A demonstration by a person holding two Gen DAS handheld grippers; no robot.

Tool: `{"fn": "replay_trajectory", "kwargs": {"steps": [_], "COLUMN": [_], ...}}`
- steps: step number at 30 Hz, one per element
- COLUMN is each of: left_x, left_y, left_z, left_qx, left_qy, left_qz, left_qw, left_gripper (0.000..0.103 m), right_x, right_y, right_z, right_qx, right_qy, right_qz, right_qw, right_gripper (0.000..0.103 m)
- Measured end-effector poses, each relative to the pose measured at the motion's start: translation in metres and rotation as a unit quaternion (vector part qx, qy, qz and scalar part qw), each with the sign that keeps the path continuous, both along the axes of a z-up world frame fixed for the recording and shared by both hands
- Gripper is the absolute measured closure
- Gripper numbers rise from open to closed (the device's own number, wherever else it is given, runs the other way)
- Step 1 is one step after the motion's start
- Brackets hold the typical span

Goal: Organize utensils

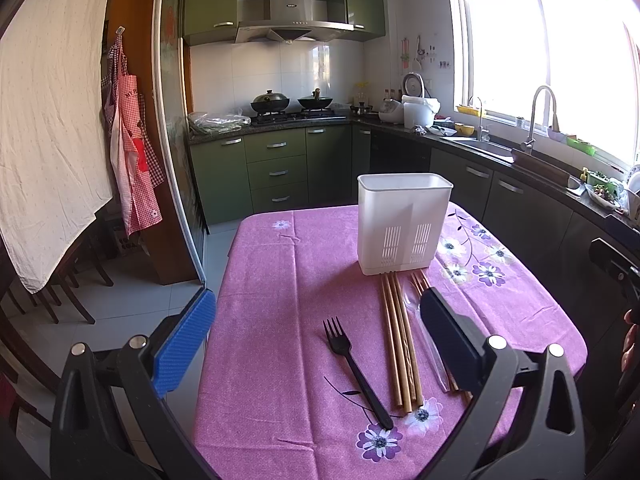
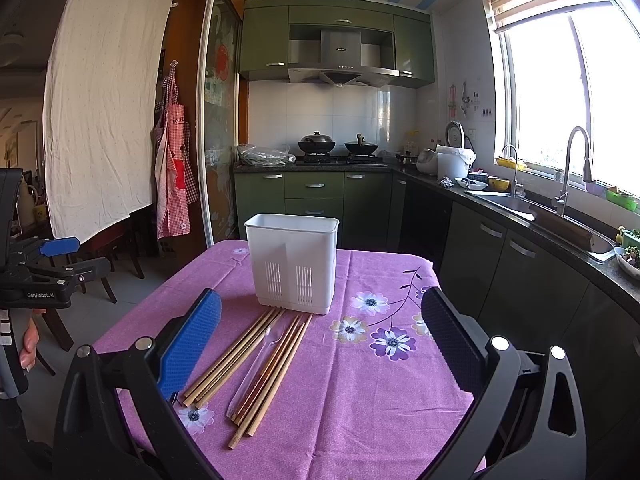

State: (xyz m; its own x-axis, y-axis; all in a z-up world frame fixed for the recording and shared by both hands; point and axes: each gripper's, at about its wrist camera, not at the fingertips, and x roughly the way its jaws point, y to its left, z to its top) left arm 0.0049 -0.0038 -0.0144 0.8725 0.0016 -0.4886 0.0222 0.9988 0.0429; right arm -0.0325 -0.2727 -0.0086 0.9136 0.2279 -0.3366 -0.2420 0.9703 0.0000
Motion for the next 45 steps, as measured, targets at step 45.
{"fn": "replay_trajectory", "kwargs": {"steps": [45], "left_x": [0.014], "left_y": [0.0], "left_z": [-0.012], "left_qx": [0.009], "left_qy": [0.032], "left_qz": [-0.009], "left_qw": [0.9994], "left_gripper": [0.006], "right_x": [0.026], "right_y": [-0.001], "right_z": [-0.014], "right_qx": [-0.016], "right_qy": [0.047], "right_qz": [0.016], "right_qw": [0.999], "right_gripper": [0.004]}}
